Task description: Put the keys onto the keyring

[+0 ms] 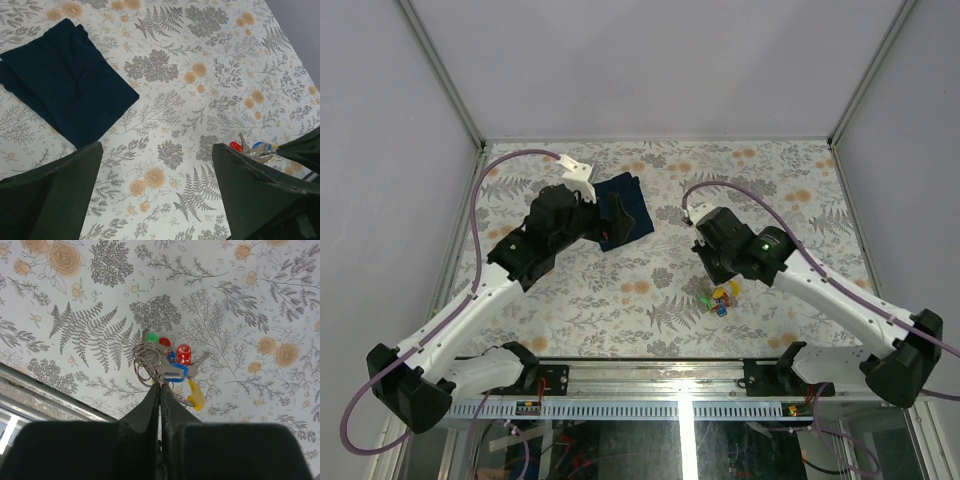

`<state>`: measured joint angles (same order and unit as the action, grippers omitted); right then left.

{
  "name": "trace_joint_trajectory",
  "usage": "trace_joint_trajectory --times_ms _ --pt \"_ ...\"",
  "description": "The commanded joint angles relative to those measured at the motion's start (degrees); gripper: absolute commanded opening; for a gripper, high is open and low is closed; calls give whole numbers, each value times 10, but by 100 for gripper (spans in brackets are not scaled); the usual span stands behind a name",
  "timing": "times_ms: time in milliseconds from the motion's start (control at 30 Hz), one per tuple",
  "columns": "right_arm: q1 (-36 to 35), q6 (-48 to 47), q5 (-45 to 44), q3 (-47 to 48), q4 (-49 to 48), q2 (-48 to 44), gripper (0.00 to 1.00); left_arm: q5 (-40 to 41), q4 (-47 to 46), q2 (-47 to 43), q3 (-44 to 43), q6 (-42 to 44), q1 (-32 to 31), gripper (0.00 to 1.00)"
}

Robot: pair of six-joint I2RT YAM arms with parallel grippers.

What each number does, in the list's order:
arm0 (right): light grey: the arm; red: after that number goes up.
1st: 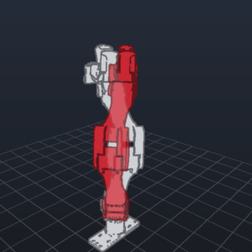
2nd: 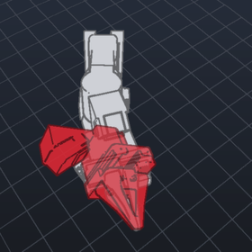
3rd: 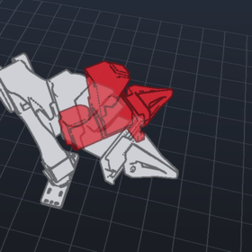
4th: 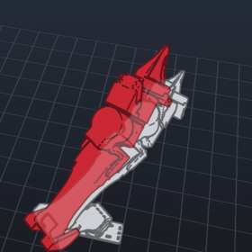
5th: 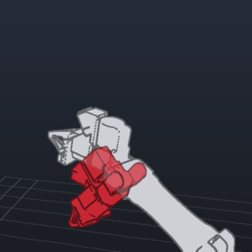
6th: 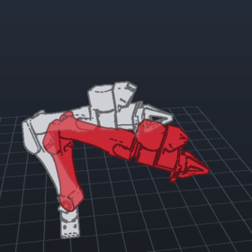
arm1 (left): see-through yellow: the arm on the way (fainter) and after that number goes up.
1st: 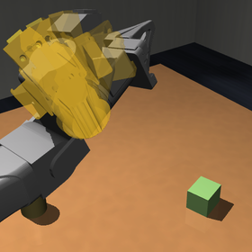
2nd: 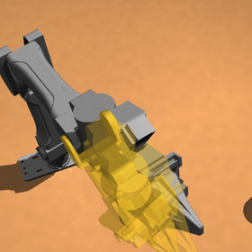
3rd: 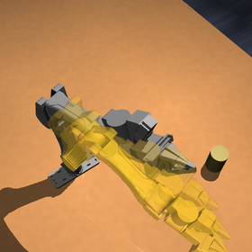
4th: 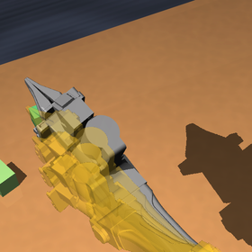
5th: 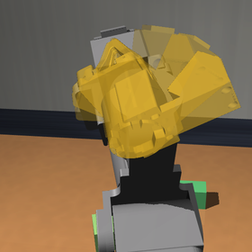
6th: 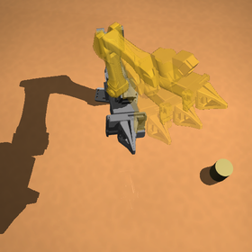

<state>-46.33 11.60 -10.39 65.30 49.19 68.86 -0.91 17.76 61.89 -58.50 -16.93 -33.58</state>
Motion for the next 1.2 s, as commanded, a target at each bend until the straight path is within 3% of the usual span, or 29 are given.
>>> trace_joint_trajectory --times_ms 0,167,267,467,533,700,800,933,1067,1167 --pt "14 -12 19 -12 -70 49 2 21 11 -2 3 -16 7 95" --pt "54 -20 62 -38 -144 111 4 41 30 -7 6 -19 11 96" --pt "79 -19 99 -55 -185 133 11 42 27 -10 19 -28 20 96" --pt "113 6 163 -90 -256 112 41 19 16 -17 42 -48 49 97" --pt "125 16 176 -99 -268 86 55 19 17 -19 45 -50 53 97" --pt "137 57 199 -129 -341 -7 75 29 25 -12 35 -54 57 100" --pt "136 111 185 -128 -350 -66 98 38 30 -4 21 -77 57 100" --pt "136 92 181 -139 -347 -140 99 45 48 3 3 -102 57 100" --pt "136 37 140 -126 -276 -191 99 58 39 -16 10 -112 57 100" --pt "136 34 91 -137 -275 -250 99 81 16 -46 30 -111 57 100"
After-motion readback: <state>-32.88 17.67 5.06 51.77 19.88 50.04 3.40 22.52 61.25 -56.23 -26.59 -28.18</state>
